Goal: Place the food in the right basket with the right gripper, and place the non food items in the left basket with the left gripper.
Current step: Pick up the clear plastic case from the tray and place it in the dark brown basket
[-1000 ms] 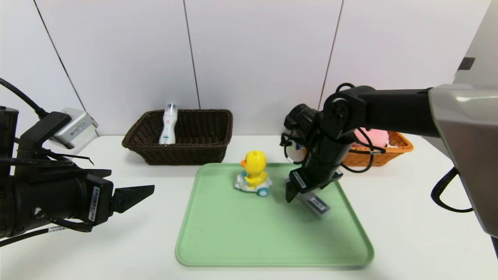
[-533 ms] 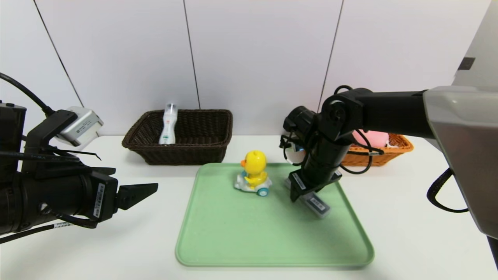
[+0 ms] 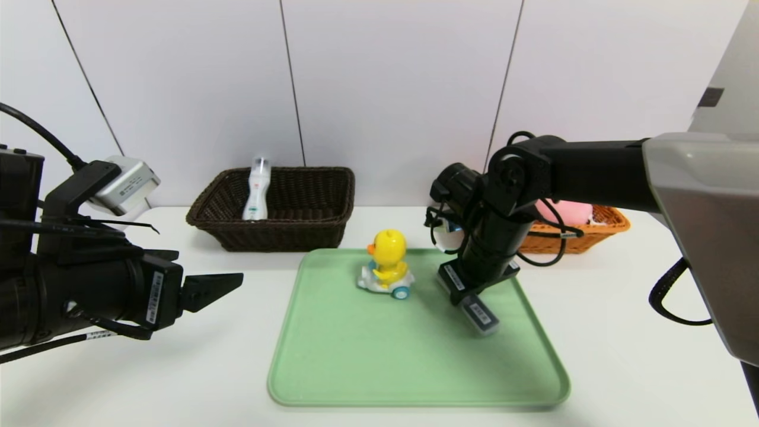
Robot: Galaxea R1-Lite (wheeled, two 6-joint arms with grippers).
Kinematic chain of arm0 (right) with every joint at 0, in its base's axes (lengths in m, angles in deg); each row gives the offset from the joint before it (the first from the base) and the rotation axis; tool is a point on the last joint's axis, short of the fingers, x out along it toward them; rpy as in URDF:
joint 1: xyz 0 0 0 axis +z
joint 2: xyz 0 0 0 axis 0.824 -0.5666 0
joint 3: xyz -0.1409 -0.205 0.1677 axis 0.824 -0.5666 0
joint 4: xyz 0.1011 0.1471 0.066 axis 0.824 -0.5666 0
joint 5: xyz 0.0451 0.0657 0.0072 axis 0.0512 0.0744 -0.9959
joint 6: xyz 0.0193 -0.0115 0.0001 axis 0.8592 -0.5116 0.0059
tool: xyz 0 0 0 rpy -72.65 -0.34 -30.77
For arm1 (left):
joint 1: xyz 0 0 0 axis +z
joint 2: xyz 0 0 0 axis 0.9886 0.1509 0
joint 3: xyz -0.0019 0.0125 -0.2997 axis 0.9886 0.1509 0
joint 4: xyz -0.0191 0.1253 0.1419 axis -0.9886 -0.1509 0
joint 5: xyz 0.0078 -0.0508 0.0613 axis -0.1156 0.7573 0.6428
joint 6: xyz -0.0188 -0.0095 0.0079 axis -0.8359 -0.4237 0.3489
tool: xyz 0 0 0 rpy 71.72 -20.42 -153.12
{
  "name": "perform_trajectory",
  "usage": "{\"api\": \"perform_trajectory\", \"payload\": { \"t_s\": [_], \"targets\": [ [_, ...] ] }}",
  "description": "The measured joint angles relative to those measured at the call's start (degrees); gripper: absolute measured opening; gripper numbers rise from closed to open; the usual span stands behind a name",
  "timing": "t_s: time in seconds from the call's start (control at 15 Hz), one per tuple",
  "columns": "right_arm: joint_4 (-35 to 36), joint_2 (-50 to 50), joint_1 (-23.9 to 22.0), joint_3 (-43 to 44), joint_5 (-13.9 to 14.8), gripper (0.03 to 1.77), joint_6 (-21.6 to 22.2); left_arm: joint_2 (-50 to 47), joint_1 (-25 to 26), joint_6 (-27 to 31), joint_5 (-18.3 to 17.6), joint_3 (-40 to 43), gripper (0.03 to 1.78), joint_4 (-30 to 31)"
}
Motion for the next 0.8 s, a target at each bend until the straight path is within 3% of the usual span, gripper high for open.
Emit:
{"api": "perform_trajectory", "payload": {
  "t_s": [0.53, 0.67, 0.8],
  "targets": [
    [1.1, 4.8, 1.8, 0.0, -0.4, 0.54, 0.5, 0.7, 0.1, 0.0, 0.0, -0.3, 1.69, 0.0],
    [2.5, 7.4, 2.8, 0.0, -2.5, 0.54, 1.5, 0.8, 0.1, 0.0, 0.1, -0.3, 1.69, 0.0],
    [8.5, 9.5, 3.8, 0.1, -4.1, 0.54, 4.5, 0.9, 0.1, 0.0, 0.1, -0.3, 1.69, 0.0]
  ]
}}
